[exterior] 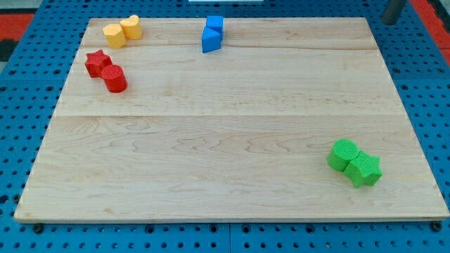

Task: Separate the green star from green circle

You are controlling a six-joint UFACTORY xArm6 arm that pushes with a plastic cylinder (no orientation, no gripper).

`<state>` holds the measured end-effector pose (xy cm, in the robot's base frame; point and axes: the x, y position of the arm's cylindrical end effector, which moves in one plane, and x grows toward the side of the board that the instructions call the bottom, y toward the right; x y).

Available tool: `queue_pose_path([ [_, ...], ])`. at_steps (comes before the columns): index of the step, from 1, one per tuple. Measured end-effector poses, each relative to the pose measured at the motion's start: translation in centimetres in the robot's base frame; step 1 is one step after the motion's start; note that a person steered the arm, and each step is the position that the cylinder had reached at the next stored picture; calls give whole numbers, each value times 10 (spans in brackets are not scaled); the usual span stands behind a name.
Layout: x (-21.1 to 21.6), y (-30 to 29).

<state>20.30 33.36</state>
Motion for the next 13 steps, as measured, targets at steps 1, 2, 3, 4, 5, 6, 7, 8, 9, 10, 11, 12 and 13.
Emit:
queue_pose_path([
  [1,0,0],
  [2,6,-1],
  [3,31,-11],
  [4,61,-40],
  [5,76,-88],
  [6,91,-158],
  [7,115,-218],
  [8,134,-237],
  [9,134,-239],
  [10,135,-248],
  [11,136,-278],
  [12,140,-304],
  [13,135,-337],
])
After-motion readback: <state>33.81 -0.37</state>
